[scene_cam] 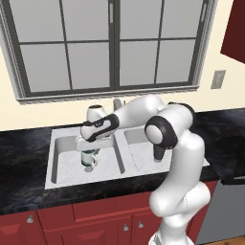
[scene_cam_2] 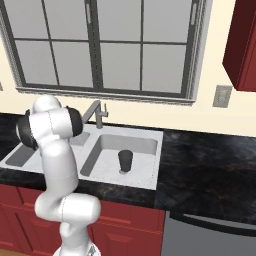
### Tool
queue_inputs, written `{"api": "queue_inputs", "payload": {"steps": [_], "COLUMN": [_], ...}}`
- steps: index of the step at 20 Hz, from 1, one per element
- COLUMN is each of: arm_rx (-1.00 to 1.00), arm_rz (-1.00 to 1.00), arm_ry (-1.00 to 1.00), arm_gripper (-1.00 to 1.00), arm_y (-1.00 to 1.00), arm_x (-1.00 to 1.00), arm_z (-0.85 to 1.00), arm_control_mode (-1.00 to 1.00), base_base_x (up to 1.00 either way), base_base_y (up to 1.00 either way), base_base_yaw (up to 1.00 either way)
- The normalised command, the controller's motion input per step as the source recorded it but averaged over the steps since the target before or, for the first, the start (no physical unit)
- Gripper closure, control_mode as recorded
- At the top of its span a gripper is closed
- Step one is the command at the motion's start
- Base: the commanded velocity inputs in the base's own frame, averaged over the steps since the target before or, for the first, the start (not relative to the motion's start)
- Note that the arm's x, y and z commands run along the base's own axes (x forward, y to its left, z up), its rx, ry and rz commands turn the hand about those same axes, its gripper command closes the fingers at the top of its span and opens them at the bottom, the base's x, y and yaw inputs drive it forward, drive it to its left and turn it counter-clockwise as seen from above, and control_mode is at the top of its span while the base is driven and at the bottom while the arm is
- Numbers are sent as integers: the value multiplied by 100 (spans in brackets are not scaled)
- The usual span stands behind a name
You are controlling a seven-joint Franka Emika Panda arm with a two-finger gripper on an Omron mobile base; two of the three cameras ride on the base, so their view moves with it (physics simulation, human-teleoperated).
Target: Move any existing items from the left basin to the right basin for drying. Then move the mug from the counter to the left basin of the sink for washing.
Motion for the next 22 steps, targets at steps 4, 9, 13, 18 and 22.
{"api": "queue_inputs", "payload": {"steps": [4, 9, 13, 18, 22], "arm_rx": [0, 0, 0, 0, -1], "arm_rz": [0, -3, -5, -5, -5], "arm_ry": [0, 0, 0, -1, -2], "arm_gripper": [100, 100, 100, 100, 100], "arm_y": [9, 5, 4, 4, 5], "arm_x": [12, 1, 0, 0, 1], "arm_z": [-25, -22, -21, -19, -19], "arm_control_mode": [-100, -100, -100, -100, -100], "base_base_x": [0, 0, 0, 0, 0], "base_base_y": [0, 0, 0, 0, 0], "base_base_yaw": [0, 0, 0, 0, 0]}}
